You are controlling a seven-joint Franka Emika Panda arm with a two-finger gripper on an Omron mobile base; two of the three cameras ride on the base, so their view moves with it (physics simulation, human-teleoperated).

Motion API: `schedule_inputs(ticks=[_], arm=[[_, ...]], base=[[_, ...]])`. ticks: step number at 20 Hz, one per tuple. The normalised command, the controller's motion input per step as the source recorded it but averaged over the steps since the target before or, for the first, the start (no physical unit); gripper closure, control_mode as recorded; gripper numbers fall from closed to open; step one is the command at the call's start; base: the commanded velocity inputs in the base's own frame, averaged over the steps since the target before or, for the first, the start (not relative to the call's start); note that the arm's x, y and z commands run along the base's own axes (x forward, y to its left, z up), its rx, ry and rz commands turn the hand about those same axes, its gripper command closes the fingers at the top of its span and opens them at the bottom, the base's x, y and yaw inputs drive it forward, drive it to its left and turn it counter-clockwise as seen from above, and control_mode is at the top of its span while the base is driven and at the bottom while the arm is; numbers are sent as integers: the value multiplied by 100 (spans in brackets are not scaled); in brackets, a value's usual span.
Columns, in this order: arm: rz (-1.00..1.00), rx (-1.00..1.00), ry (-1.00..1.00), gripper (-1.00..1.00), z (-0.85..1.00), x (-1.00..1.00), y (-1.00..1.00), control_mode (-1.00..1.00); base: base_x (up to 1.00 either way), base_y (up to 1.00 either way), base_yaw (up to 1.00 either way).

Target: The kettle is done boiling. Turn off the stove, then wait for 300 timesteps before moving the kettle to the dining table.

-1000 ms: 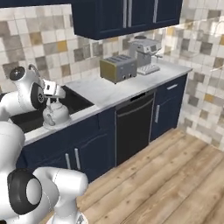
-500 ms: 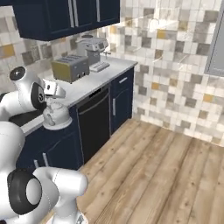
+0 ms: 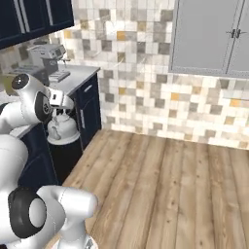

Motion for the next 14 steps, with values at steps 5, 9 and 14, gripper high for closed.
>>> schedule_inputs(ticks=[5, 9, 14], arm=[[0, 0, 0, 100, 0, 0, 0, 100], [0, 0, 0, 100, 0, 0, 0, 100], [0, 0, 0, 100, 0, 0, 0, 100]], base=[[0, 0, -48], [0, 0, -48], [0, 1, -48]])
